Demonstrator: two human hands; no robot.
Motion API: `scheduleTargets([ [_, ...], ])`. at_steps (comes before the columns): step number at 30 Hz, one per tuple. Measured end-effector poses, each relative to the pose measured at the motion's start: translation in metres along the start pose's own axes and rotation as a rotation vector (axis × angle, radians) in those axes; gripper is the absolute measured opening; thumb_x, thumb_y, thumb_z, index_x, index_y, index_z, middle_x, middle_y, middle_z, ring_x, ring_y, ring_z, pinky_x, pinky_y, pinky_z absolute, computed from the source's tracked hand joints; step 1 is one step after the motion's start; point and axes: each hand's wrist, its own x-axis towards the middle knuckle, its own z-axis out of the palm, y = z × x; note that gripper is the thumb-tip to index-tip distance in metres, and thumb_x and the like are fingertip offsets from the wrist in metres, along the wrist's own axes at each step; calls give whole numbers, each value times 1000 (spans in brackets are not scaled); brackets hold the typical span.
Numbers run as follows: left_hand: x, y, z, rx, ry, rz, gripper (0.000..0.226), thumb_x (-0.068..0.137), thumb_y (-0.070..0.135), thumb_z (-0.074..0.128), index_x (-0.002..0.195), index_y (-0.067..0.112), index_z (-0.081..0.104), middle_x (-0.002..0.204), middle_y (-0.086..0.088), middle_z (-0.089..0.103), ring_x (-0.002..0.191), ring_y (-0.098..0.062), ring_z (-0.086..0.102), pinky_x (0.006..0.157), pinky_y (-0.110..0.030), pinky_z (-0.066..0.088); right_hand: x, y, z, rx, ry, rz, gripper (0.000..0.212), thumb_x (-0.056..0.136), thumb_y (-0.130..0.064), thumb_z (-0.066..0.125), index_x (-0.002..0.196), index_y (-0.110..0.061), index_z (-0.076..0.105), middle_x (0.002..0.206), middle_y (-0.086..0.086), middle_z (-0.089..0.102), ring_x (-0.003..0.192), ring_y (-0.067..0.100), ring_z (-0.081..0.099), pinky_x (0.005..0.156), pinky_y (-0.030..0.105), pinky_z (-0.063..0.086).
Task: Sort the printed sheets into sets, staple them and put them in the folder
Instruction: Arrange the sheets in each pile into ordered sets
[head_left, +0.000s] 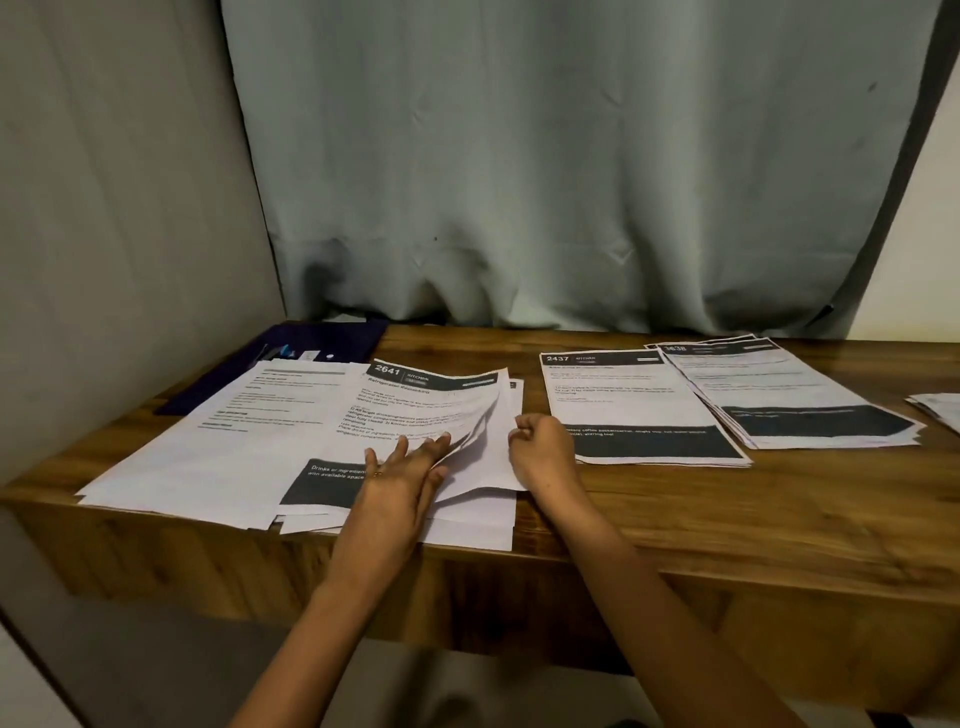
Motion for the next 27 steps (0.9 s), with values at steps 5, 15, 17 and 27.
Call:
scheduleTargets([
  [5,3,-15,3,148,-139,75,100,79,80,-4,137,21,52,136,-11,55,139,-32,35,115,-44,9,-10,-1,13,-19,-97,-33,31,95,-3,41,119,-4,60,118,11,63,95,22,57,66,22,43],
  [15,-3,-18,2,139,-262,110,81,78,78,29,141,28,42,131,7,54,124,-11,46,116,-46,22,-14,1,14,108,-161,-34,28,99,-15,38,106,-6,63,100,6,67,81,18,62,64,29,48],
  [17,-3,-18,3,129,-257,107,81,77,80,34,141,31,40,130,10,54,122,-8,47,115,-47,25,-14,2,14,159,-164,-49,24,98,-19,43,102,-8,64,94,3,68,79,17,63,65,30,48],
  [27,-4,-12,5,73,-106,81,61,87,55,44,140,24,44,131,1,59,119,-18,54,105,-41,41,-16,-5,14,361,-168,-36,20,98,-20,46,109,-16,63,111,2,69,101,19,65,90,40,53],
])
